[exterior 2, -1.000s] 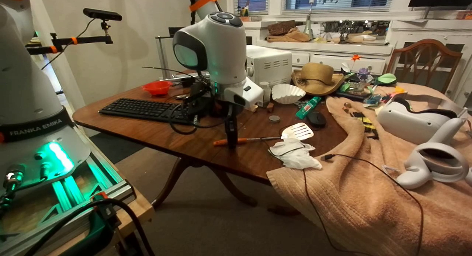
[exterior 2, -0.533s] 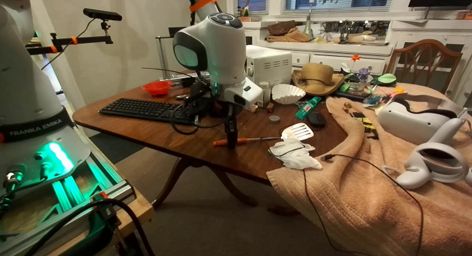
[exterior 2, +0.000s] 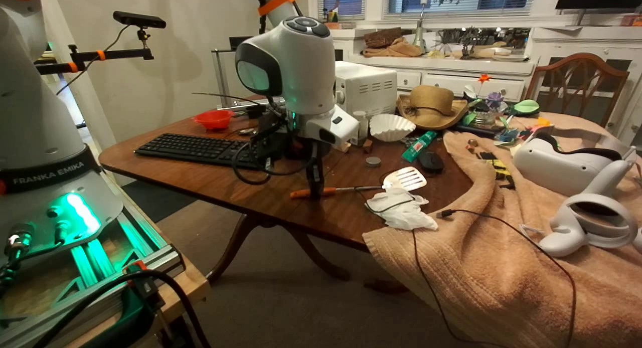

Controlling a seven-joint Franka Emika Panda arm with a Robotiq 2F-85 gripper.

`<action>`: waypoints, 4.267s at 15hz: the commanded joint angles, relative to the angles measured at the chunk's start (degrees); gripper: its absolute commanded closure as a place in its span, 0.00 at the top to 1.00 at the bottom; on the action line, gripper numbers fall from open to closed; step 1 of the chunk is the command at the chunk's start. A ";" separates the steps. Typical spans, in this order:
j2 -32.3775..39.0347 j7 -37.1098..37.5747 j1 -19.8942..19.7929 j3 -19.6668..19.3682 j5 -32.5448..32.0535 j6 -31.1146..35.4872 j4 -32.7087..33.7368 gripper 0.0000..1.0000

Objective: Use the spatula to push the green ball further into the microwave

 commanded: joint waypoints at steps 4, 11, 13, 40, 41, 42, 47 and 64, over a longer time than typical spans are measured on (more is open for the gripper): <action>1.06 -1.84 -0.46 0.72 1.13 1.64 0.05 0.29; 1.66 0.25 0.93 0.22 -0.22 4.37 -0.27 0.05; -1.15 4.90 3.48 -2.12 -3.90 5.64 -3.08 0.05; -22.85 62.73 13.27 -8.19 -56.84 -34.68 -7.49 0.05; -23.13 63.35 11.93 -6.76 -56.69 -35.69 -7.11 0.05; -23.42 64.01 10.76 -5.52 -56.74 -36.68 -6.82 0.05; -25.65 70.27 6.67 -1.79 -56.66 -35.81 -6.97 0.05; -39.09 71.23 2.49 0.73 -56.42 -32.35 -13.67 0.05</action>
